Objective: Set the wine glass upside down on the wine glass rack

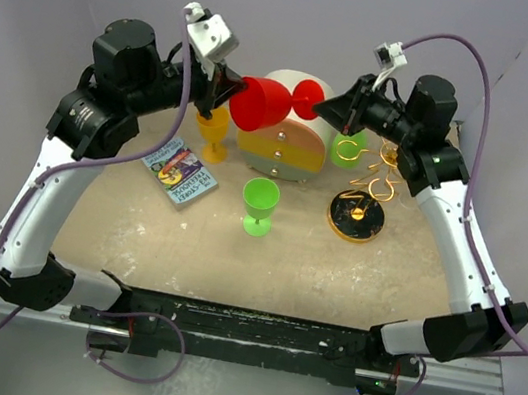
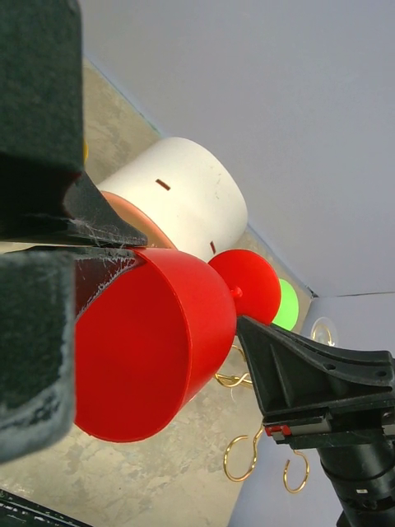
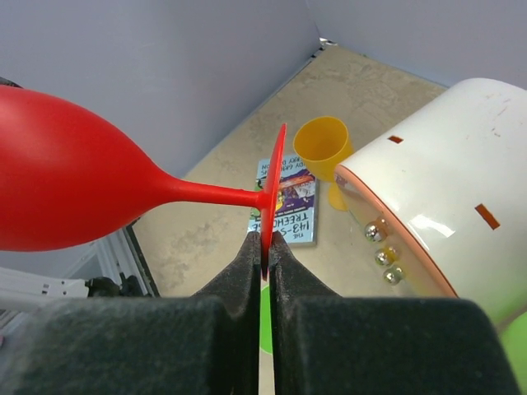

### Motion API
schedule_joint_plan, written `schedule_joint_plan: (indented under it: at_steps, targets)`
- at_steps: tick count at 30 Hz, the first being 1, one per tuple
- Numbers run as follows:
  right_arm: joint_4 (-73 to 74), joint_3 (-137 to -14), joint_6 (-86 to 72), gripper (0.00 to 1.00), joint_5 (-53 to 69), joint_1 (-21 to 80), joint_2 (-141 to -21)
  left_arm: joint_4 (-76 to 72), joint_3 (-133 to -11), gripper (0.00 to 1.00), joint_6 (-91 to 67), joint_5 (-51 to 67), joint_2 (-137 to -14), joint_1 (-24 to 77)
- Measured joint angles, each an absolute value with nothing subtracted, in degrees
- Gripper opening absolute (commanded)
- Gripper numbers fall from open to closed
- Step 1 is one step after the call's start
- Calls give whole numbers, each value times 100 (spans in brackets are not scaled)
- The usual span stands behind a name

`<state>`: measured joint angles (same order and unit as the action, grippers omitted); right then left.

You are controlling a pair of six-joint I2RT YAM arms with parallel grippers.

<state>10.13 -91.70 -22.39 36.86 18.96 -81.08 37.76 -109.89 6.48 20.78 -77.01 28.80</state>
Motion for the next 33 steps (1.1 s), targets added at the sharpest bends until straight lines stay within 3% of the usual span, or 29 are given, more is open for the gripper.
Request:
schedule_joint_plan:
  at_steps: [6,21,28,33]
  targets:
    - [1070,-9185,-2130,0,3573,1868,-8099,3767,-10820,31,642,2093,-7647,2856]
    - [1865,-9461,-545,0,2467,1688,-7596,3833,-10353,90,569,1914,-7113,2661]
    - [2799,-9496,1682,0,2018,1686,-6816,3872,-10237,100,777,1149,-6768,2613]
    - [3675,-9535,3315,0,2018,1686,-6069,3861,-10055,99,886,934,-6751,2558]
